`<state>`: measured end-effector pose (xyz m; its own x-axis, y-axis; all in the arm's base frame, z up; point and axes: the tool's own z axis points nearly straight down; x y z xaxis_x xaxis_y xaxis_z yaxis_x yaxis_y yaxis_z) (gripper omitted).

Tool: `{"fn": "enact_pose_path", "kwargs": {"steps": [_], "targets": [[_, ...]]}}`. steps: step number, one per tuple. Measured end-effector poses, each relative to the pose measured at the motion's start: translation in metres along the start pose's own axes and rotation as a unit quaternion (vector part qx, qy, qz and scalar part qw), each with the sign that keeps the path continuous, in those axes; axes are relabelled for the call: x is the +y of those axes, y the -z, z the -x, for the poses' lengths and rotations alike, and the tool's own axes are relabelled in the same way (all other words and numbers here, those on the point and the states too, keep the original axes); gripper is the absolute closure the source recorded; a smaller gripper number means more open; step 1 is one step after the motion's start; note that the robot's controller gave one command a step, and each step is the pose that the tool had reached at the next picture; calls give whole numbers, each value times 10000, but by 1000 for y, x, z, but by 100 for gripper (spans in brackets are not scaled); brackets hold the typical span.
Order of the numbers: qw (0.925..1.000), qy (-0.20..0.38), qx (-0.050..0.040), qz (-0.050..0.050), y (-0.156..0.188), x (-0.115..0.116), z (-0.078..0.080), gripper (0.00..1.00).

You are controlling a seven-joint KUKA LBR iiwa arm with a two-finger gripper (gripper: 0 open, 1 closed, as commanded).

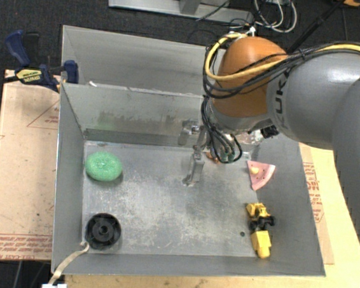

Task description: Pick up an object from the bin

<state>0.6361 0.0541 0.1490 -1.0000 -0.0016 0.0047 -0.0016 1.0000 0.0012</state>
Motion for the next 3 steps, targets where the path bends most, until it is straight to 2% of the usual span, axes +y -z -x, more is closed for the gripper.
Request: {"fn": "enact_pose_path", "kwargs": {"steps": [1, 2, 3], "targets": [[10000, -4, -34, 2, 5, 0, 1, 0], [9997, 246, -74, -2, -45, 52, 13, 0], [9999, 162, -3, 13, -78, 82, 5, 0]]}}
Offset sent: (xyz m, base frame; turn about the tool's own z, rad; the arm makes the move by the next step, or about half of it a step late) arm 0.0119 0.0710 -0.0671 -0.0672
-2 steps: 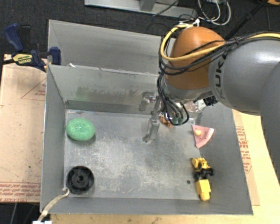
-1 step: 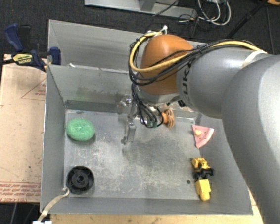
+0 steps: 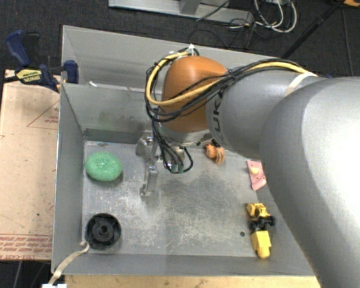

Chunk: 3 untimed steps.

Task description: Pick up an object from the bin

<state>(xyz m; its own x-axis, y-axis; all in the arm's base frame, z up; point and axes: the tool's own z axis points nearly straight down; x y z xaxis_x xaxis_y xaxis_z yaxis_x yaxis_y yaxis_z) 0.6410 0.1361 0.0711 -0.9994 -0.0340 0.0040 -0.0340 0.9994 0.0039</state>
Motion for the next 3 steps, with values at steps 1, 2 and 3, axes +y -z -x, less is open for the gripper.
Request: {"fn": "enact_pose_path", "kwargs": {"steps": [1, 2, 3], "targets": [[9917, -1286, -36, -11, 19, 1, 8, 0], [9940, -1093, -30, -14, 9, 42, -17, 0], [9990, -446, -30, -11, -2, 90, -26, 100]]}}
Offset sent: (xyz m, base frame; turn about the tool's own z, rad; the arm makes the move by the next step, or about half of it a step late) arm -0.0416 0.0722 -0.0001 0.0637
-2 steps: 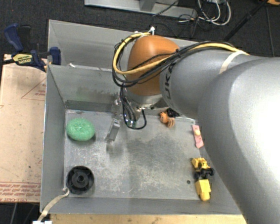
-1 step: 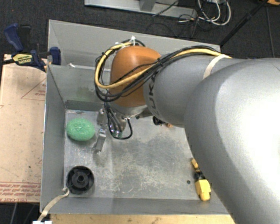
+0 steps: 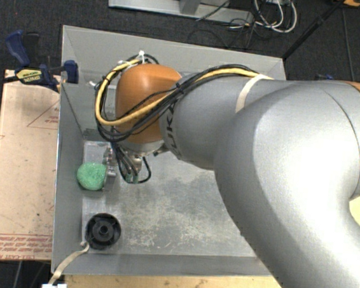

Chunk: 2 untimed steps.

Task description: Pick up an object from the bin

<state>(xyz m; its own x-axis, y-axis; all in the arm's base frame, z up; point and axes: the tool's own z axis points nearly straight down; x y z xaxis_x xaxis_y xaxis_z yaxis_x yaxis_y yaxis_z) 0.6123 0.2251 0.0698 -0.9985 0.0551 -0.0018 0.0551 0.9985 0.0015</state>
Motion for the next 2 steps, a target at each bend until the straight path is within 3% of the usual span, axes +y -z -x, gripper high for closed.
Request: {"fn": "enact_pose_path", "kwargs": {"steps": [2], "targets": [[10000, 1, 4, -1, 1, 0, 0, 100]]}}
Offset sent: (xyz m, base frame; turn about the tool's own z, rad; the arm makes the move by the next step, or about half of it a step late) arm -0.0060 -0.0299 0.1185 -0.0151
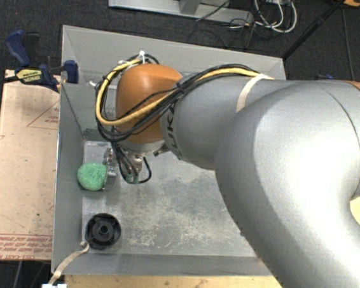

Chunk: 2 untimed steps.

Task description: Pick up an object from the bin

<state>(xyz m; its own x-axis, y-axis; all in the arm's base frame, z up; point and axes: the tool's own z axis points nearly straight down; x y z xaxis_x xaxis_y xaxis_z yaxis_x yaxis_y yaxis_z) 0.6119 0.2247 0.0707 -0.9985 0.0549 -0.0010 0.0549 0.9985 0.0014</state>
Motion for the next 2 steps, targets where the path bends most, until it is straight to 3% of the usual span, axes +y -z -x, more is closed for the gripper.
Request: {"fn": "enact_pose_path", "kwargs": {"steps": [1, 2], "targets": [[9853, 1709, -9, 3, 117, -16, -29, 100], [9853, 1708, -9, 3, 117, -16, -29, 100]]}}
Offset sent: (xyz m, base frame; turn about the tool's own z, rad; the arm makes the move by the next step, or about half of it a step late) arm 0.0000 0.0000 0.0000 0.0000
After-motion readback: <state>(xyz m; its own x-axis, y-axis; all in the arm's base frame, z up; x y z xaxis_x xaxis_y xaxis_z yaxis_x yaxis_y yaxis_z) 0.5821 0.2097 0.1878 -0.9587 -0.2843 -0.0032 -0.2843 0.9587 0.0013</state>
